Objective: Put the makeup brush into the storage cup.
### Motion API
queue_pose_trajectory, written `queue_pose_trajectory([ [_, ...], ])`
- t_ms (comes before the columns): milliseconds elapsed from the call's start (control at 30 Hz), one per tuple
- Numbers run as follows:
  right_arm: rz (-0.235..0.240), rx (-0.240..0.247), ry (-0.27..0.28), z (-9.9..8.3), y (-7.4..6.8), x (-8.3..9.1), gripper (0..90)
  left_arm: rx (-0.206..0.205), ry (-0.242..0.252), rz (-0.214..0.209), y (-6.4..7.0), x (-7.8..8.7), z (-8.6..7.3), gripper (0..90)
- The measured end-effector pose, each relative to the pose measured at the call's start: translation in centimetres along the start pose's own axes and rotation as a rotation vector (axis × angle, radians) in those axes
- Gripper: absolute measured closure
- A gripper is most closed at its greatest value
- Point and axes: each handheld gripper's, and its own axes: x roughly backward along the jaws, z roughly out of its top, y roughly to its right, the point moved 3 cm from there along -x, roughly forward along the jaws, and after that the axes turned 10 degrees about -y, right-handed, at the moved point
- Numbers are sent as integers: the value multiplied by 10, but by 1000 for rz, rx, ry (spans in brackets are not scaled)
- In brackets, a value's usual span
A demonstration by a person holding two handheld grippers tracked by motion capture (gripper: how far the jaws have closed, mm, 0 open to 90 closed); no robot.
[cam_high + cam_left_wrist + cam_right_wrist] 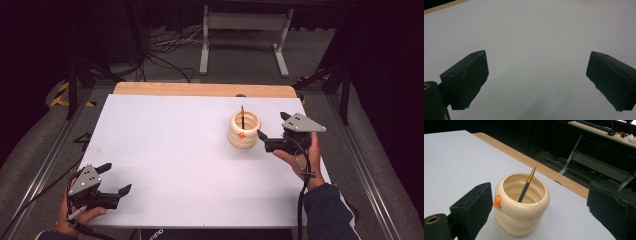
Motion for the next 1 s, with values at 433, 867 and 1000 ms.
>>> queue_pose_trajectory([
  [433,-8,28,-14,-15,-2,5,69,-6,-4,5,0,0,0,50],
  [867,-19,42,-4,-30,-1,14,70,-11,-6,6,0,0,0,50],
  [1000,-13,36,-3,-34,-1,16,70,-14,-5,6,1,0,0,50],
])
